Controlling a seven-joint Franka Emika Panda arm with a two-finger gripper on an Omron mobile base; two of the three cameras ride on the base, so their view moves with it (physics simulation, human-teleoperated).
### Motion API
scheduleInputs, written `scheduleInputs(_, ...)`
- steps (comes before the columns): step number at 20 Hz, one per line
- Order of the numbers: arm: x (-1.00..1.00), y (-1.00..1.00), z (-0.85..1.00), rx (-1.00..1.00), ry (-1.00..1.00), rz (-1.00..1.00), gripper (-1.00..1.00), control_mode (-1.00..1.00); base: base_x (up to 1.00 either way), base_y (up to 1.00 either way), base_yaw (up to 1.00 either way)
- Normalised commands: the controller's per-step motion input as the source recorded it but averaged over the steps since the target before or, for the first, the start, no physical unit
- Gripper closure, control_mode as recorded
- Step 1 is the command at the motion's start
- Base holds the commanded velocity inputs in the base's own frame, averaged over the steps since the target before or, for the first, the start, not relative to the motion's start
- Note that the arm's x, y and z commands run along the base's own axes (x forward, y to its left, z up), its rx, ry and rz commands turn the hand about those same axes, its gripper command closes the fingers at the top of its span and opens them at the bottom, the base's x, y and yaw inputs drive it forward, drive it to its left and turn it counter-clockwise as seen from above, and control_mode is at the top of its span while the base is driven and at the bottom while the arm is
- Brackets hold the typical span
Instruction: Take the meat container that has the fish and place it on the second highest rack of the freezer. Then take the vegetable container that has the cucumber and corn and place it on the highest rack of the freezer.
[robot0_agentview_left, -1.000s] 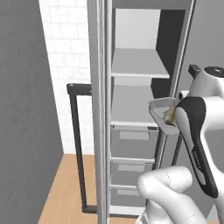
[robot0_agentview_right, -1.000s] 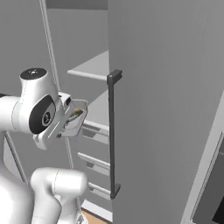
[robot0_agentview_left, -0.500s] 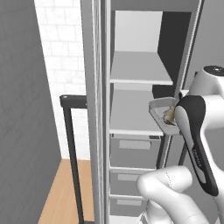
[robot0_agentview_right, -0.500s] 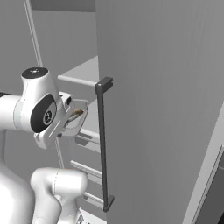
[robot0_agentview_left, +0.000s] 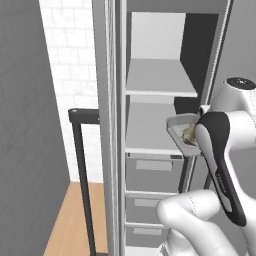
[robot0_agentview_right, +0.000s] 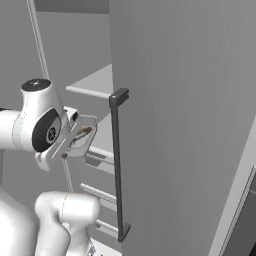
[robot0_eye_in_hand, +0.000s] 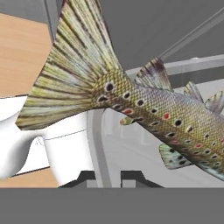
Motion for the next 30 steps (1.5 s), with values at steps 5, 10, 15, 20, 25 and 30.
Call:
scheduleInputs(5, 0.52, 0.29, -0.21, 0.00, 0.00, -0.02, 1.00, -1.00, 0.00, 0.00, 0.00)
scheduleInputs(10, 0.80, 0.00, -0.29, 0.02, 0.00, -0.20, 1.00, -1.00, 0.00, 0.00, 0.00)
scheduleInputs(15, 0.74, 0.00, -0.45, 0.00, 0.00, -0.21, 1.00, -1.00, 0.00, 0.00, 0.00)
scheduleInputs(20, 0.37, 0.00, -0.45, 0.00, -0.07, -0.08, 1.00, -1.00, 0.00, 0.00, 0.00)
scheduleInputs(25, 0.33, 0.00, -0.37, 0.00, -0.14, 0.00, 1.00, -1.00, 0.00, 0.00, 0.00)
scheduleInputs(30, 0.63, 0.00, -0.12, 0.00, -0.01, -0.01, 1.00, -1.00, 0.00, 0.00, 0.00)
